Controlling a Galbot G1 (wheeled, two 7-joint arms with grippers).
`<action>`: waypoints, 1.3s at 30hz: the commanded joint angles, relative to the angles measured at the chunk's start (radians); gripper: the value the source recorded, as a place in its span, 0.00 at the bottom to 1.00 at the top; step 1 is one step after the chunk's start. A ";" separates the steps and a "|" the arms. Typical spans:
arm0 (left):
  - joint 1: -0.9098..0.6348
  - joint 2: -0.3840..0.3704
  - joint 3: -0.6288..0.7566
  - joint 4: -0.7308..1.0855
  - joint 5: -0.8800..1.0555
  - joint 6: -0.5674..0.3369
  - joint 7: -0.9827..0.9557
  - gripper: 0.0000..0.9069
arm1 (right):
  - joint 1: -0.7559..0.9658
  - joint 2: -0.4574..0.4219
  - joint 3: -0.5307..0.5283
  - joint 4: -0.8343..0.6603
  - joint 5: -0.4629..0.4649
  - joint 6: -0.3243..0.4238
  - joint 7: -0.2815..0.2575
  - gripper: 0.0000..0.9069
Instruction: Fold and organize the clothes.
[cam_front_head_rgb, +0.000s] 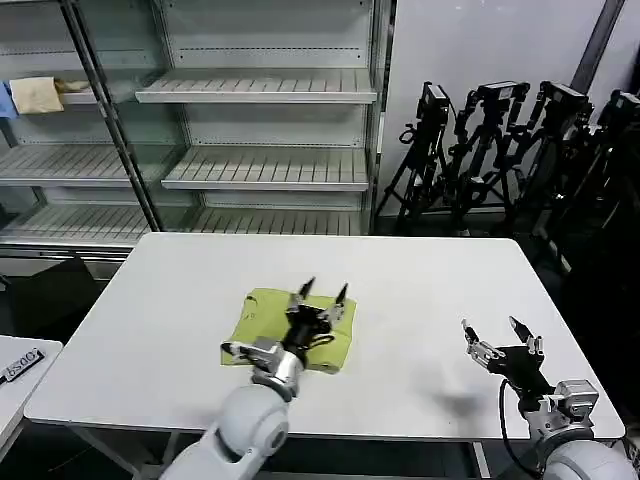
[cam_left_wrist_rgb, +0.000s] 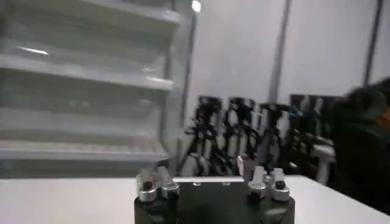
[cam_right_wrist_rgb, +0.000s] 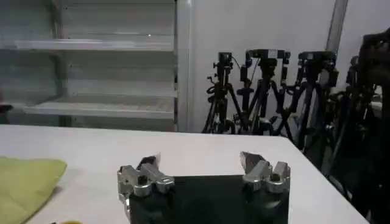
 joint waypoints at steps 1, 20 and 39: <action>0.299 0.179 -0.427 -0.186 0.066 -0.069 0.042 1.00 | 0.017 0.037 -0.046 -0.004 -0.070 0.043 -0.007 1.00; 0.469 0.141 -0.641 -0.200 0.040 -0.048 0.110 1.00 | 0.102 0.101 -0.153 -0.015 -0.173 0.032 -0.005 1.00; 0.489 0.120 -0.649 -0.201 0.038 -0.069 0.114 1.00 | 0.490 0.276 -0.554 -0.222 0.282 -0.269 0.077 1.00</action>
